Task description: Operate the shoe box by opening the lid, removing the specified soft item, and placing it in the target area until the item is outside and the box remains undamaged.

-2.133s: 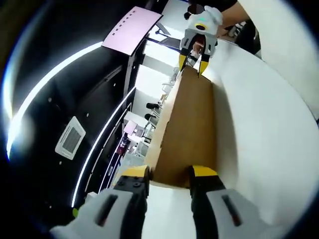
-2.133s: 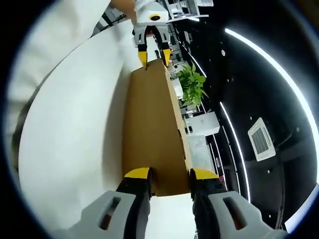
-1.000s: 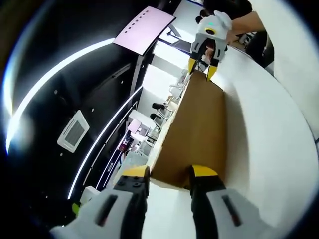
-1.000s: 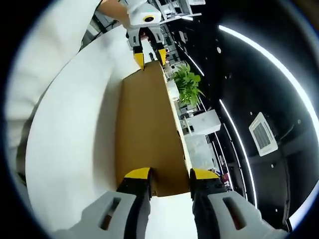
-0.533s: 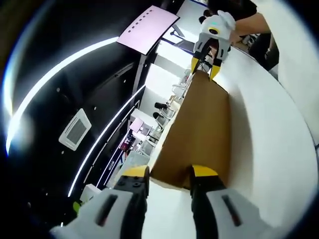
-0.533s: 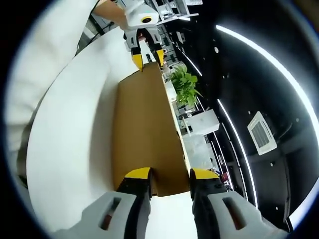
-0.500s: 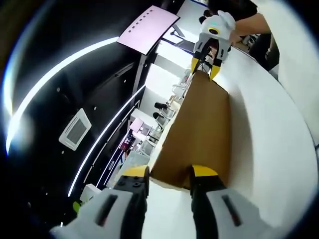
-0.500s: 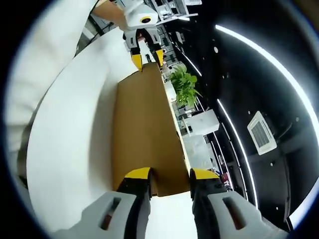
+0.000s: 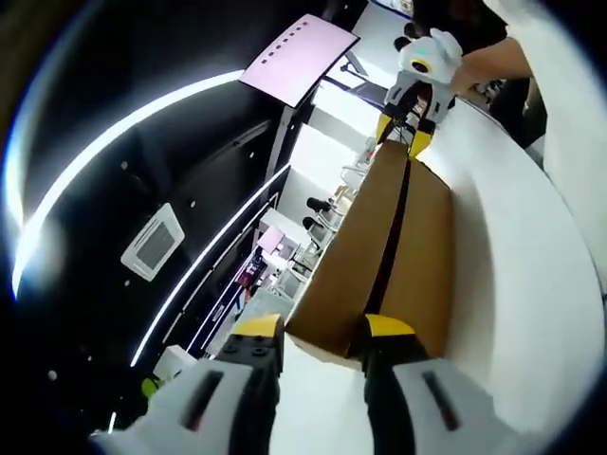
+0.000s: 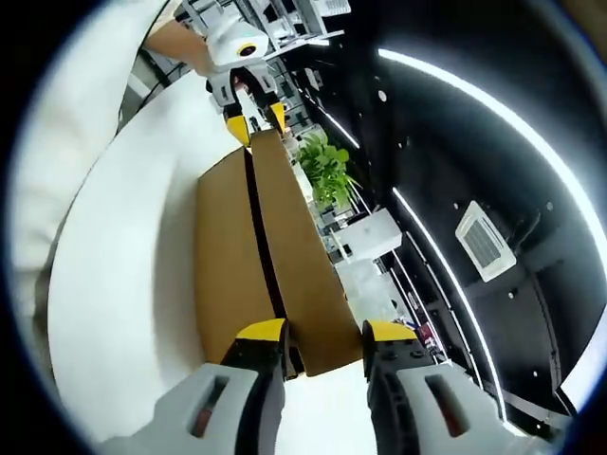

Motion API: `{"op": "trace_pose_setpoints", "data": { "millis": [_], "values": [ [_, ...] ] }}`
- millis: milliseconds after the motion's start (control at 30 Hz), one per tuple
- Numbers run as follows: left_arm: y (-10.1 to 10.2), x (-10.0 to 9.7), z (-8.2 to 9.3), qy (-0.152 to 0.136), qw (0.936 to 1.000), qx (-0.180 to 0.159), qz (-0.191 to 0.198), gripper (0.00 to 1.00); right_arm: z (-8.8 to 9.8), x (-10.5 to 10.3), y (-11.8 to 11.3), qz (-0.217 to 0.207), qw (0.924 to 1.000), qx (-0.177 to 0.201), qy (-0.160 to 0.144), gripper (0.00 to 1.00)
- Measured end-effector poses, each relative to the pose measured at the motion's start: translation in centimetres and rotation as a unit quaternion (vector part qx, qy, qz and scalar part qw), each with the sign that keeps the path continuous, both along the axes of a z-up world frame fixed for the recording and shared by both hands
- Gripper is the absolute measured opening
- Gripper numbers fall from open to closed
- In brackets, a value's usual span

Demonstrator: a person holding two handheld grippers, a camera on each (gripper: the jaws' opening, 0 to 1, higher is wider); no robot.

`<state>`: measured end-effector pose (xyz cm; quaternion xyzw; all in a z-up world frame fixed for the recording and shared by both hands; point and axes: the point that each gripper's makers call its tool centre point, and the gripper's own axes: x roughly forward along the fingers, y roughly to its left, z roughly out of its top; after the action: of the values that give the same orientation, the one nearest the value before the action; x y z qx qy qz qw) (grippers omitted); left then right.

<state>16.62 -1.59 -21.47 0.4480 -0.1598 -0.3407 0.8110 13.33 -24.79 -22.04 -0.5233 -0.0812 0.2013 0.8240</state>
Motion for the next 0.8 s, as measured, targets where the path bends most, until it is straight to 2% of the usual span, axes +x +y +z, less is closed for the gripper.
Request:
{"op": "trace_pose_setpoints", "data": {
  "millis": [267, 333, 367, 467, 800],
  "values": [
    [0.1, 0.1, 0.6, 0.0, 0.9998, -0.019, 0.004, 0.33, 0.9, 0.0, -0.2, -0.004, 0.9994, 0.026, -0.024, 0.31],
    [0.2, 0.1, 1.2, -0.016, 0.9994, -0.031, 0.008, 0.33, 1.2, 0.1, -0.1, -0.002, 0.9988, 0.04, -0.028, 0.31],
    [0.1, 0.1, 1.2, -0.014, 0.9993, -0.034, 0.009, 0.33, 1.7, 0.1, -0.3, -0.006, 0.998, 0.05, -0.037, 0.31],
    [0.1, 0.2, 1.5, -0.026, 0.999, -0.033, 0.016, 0.32, 2.1, 0.1, -0.4, -0.011, 0.997, 0.065, -0.04, 0.3],
    [0.2, 0.6, 1.3, -0.019, 0.9987, -0.042, 0.024, 0.34, 1.9, 0.2, -0.1, -0.01, 0.9963, 0.072, -0.045, 0.31]
  ]
}}
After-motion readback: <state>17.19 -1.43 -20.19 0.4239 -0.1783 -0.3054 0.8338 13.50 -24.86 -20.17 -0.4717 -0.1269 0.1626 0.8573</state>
